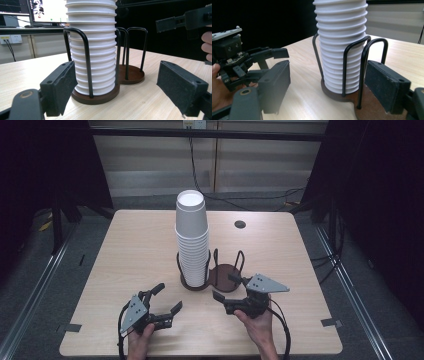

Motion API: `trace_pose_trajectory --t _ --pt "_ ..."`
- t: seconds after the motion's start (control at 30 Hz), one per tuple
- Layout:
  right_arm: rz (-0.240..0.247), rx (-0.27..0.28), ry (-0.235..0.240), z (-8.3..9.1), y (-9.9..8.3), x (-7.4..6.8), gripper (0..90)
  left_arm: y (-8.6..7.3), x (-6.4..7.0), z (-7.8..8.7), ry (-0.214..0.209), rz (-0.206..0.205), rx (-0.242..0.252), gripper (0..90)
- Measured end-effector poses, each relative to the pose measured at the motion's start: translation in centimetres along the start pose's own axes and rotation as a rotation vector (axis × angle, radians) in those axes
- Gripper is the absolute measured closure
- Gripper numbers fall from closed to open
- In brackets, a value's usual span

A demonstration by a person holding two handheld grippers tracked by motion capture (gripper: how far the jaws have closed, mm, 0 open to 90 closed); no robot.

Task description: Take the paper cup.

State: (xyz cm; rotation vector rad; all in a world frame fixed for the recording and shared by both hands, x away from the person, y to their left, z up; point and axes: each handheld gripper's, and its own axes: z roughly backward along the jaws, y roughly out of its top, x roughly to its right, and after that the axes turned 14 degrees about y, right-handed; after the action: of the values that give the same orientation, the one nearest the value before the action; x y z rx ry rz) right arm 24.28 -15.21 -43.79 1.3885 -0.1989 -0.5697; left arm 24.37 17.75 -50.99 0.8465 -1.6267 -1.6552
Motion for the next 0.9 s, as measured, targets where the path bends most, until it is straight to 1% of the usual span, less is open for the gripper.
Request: trace_pose_trajectory --t 0.07,0.1,0.13,0.2,0.23,0.3,0.37,0.4,0.47,0.5,0.57,0.6,0.63,0.73,0.8,0.9 --pt "0.001 0.005 0.001 0.0 0.1 0.0 20.4 0.0 0.0 0.0 -0.003 0.005 -0.001 15.7" --pt "-0.006 0.006 0.016 0.0 0.5 0.2 20.4 0.0 0.0 0.0 0.000 0.000 0.001 15.7" --pt "-0.004 0.006 0.022 0.0 0.7 0.2 20.4 0.0 0.1 0.0 -0.004 0.009 -0.001 15.7" --pt "-0.002 0.001 0.030 0.0 0.9 0.2 20.4 0.0 0.1 0.0 -0.003 0.009 -0.001 15.7" --pt "-0.001 -0.009 0.057 -0.2 1.4 0.4 19.2 0.0 0.1 0.0 -0.002 0.009 -0.001 15.7" --pt "0.002 -0.018 0.075 -0.4 1.9 0.5 18.2 0.0 0.0 0.0 -0.003 0.008 -0.001 15.7" --pt "0.007 -0.029 0.079 -0.5 2.1 0.6 18.2 0.0 0.1 0.0 -0.003 0.010 -0.001 15.7" --pt "0.019 -0.040 0.080 -0.7 2.6 0.6 17.4 0.0 0.1 0.0 -0.003 0.009 -0.001 15.7" --pt "0.021 -0.043 0.084 -0.7 2.8 0.6 17.4 0.0 0.1 0.0 -0.004 0.010 -0.001 15.7" --pt "0.029 -0.048 0.082 -0.7 3.4 0.6 16.7 0.0 0.0 0.0 -0.003 0.008 -0.001 15.7" --pt "0.033 -0.048 0.083 -0.7 3.5 0.6 16.6 0.0 0.1 0.0 -0.003 0.009 0.000 15.7" --pt "0.035 -0.048 0.090 -0.6 4.1 0.6 16.3 0.0 0.0 0.0 -0.002 0.006 0.000 15.7" --pt "0.035 -0.048 0.090 -0.6 4.1 0.6 16.3 0.0 0.0 0.0 -0.002 0.006 0.000 15.7" --pt "0.032 -0.040 0.105 -0.6 5.0 0.8 15.5 0.0 0.1 0.0 -0.003 0.011 -0.001 15.7" --pt "0.033 -0.034 0.121 -0.9 5.6 1.1 14.2 0.0 0.1 0.0 -0.003 0.010 -0.001 15.7" --pt "0.031 -0.039 0.124 -1.1 6.1 1.2 13.8 0.0 0.1 0.0 -0.003 0.010 0.000 15.7"
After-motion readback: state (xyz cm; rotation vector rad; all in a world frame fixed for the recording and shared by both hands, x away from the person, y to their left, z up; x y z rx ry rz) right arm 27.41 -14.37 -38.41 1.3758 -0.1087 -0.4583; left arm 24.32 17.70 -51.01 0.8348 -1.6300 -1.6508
